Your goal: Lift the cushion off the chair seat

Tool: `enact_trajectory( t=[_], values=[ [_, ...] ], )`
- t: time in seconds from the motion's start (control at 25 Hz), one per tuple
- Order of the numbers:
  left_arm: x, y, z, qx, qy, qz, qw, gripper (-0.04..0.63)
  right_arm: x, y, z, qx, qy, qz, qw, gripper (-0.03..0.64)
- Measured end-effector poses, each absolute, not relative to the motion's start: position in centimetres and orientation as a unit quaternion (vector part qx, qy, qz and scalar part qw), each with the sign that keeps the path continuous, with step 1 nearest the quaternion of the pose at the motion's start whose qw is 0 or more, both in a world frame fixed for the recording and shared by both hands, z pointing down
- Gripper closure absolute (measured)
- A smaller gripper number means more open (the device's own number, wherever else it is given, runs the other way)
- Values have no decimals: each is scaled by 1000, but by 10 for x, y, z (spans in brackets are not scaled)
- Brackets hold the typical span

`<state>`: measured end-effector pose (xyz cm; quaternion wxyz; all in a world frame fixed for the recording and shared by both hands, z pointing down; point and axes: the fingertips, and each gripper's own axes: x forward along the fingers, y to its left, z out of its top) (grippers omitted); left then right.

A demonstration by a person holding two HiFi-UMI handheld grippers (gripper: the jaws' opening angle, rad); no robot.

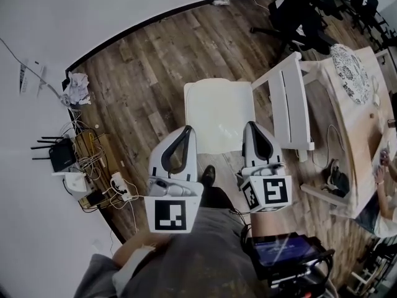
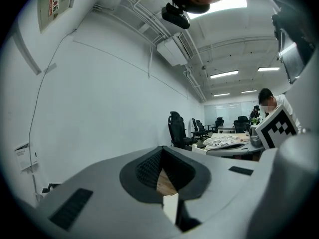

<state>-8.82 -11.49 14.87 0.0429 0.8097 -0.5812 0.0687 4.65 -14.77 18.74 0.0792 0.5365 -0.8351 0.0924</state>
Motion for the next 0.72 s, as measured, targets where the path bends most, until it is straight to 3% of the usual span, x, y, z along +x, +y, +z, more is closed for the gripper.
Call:
enact_trajectory(
  t=[0.72],
  values=[
    [-39, -100, 265, 812, -554, 114, 143, 589, 103, -100, 327, 561, -787, 223, 130, 609]
  ],
)
